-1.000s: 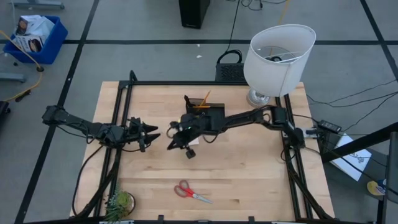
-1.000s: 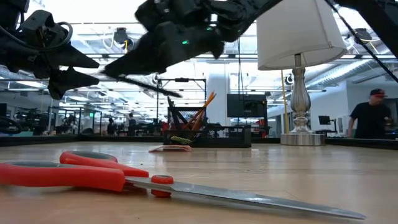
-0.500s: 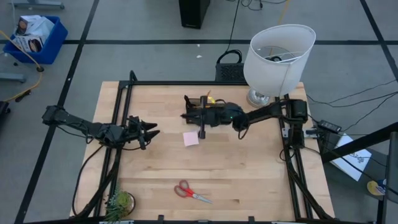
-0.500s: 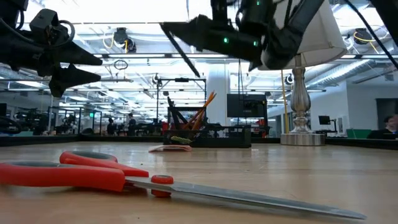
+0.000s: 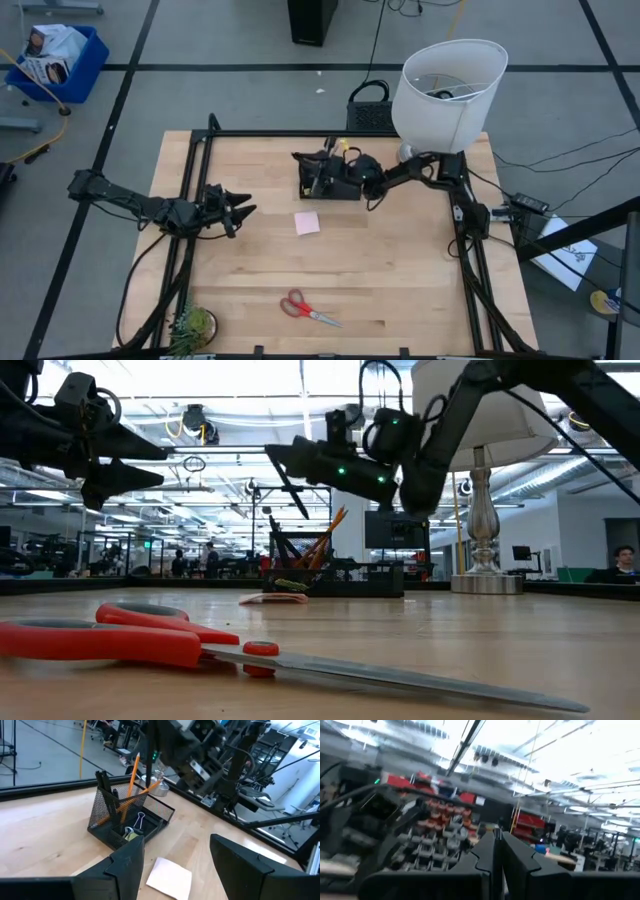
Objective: Pick and place office supplies into organizer
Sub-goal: Put the black pen into the desk organizer, then put the red scissors into the desk organizer
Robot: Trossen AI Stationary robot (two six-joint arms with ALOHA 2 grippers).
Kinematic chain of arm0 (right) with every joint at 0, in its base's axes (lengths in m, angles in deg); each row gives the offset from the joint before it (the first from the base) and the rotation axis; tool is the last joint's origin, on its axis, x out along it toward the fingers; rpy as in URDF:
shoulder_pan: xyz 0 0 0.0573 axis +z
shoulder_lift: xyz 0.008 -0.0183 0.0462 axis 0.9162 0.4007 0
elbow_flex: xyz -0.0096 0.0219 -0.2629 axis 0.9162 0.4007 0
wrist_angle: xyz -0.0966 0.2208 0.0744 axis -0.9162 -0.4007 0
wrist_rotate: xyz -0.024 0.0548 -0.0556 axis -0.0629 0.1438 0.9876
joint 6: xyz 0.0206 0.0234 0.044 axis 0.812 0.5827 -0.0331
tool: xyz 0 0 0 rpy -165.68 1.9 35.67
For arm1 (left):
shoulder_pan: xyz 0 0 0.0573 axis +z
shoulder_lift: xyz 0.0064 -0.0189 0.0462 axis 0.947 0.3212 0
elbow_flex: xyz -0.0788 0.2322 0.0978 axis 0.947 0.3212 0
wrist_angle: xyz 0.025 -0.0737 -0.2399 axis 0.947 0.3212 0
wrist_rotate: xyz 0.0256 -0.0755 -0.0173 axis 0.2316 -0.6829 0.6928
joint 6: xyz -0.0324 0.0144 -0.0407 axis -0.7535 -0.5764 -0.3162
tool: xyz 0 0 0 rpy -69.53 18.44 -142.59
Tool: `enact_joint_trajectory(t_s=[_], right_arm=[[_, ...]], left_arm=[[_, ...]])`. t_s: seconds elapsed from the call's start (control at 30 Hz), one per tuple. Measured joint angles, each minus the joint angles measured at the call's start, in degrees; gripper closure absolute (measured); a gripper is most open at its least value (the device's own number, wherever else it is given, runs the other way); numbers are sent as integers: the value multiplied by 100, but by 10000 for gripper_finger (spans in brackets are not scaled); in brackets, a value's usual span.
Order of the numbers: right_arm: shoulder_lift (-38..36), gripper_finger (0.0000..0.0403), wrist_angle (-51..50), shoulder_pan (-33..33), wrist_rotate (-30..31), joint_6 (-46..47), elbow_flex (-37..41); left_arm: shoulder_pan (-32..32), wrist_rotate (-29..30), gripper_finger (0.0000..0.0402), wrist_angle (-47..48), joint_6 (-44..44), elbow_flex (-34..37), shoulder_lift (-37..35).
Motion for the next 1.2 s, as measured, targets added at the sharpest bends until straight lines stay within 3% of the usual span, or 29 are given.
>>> enact_joint_trajectory(t_s=[0.33,0.63,1.2], right_arm=[[249,385,-163,-211,322,-74,-305],[264,379,-725,-377,257,177,-297],[264,259,-638,-191,246,-21,-292]], left_arm=[[0,-132,172,57,-12,0,2],[0,-142,172,57,-15,0,0],[0,-186,172,59,-111,0,1]])
